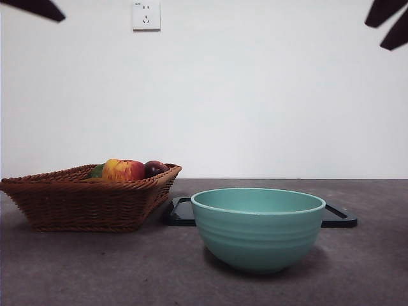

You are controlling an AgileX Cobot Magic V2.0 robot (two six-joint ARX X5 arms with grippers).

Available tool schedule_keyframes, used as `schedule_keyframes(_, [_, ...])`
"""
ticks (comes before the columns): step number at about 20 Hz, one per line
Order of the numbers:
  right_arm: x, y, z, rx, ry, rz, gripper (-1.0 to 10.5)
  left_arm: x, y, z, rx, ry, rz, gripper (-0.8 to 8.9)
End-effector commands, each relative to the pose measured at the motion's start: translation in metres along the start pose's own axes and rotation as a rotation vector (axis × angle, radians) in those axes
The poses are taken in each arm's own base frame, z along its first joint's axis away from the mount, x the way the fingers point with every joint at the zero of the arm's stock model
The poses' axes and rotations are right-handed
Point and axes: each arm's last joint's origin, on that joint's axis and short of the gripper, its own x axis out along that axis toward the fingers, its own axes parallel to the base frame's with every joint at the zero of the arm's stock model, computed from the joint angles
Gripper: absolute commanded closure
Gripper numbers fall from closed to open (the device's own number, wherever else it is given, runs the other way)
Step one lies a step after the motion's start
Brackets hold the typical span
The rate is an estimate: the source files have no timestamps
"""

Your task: Pick up the wifruite, put it on the bowl, pick up the plate, put it on desk

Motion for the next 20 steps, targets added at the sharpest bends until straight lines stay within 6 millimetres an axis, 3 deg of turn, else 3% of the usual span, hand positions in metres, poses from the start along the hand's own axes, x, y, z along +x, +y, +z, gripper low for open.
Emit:
schedule_keyframes(1, [-0.0024, 0.003, 0.0036, -0.026, -0.016, 0.01, 9.4, -0.0017, -0.0021, 0.005, 0.025, -0.016, -0.008, 8.05])
schedule_keyframes(20, [-0.0025, 0.0031, 0.0045, -0.022, -0.027, 0.008, 9.4, -0.005, -0.004, 0.0044, 0.033, -0.029, -0.007, 8.05])
